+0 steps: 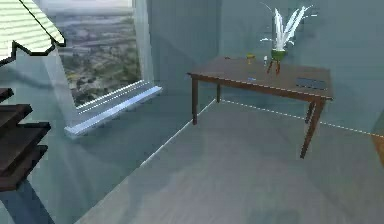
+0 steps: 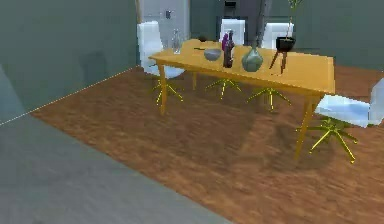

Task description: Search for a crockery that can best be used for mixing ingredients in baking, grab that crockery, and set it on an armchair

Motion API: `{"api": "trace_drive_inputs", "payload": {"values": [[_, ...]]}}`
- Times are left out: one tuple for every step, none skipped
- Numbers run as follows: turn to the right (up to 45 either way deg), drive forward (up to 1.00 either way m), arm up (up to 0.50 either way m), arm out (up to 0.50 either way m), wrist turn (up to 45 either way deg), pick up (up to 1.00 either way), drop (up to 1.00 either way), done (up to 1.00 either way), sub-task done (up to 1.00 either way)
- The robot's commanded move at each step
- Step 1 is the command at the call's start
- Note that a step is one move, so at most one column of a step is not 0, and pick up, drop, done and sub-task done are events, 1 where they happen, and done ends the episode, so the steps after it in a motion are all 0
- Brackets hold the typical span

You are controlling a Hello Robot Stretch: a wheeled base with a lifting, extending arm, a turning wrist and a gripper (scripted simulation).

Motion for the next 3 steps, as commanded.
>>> {"api": "trace_drive_inputs", "payload": {"values": [[45.0,0.00,0.00,0.00,0.0,0.00,0.00,0.00,0.00],[45.0,0.00,0.00,0.00,0.0,0.00,0.00,0.00,0.00],[27.0,0.00,0.00,0.00,0.0,0.00,0.00,0.00,0.00]]}}
